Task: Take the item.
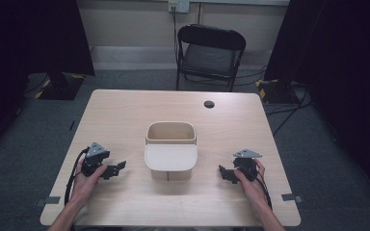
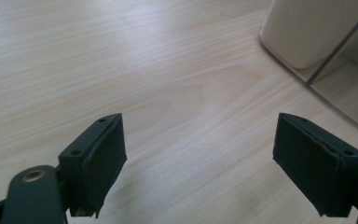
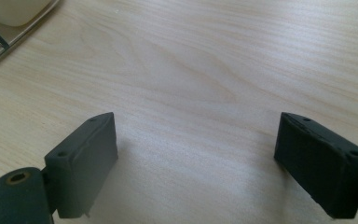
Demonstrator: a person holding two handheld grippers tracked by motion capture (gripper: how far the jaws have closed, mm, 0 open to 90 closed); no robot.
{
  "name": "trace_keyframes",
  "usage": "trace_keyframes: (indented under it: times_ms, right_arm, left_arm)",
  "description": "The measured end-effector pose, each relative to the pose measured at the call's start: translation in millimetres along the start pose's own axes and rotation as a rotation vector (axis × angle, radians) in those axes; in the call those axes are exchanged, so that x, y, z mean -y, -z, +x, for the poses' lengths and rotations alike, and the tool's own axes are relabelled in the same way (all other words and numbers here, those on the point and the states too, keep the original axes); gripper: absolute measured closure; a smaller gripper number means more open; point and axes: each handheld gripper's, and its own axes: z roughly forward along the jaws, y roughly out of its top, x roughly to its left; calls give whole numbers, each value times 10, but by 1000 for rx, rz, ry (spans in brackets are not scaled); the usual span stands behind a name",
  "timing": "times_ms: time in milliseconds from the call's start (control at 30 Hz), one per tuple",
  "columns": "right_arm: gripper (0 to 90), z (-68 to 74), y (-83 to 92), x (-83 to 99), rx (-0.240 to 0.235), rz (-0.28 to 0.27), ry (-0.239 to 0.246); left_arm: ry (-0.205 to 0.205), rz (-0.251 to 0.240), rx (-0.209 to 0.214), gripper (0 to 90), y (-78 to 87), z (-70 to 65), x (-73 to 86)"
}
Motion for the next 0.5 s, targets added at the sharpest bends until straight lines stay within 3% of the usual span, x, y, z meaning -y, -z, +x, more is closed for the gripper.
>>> trace_keyframes:
  times_ms: [500]
  right_arm:
    - [124,-2,-1,-1,-1,0,1]
  left_arm:
    - [-30,-28,63,177,37,-195,-111]
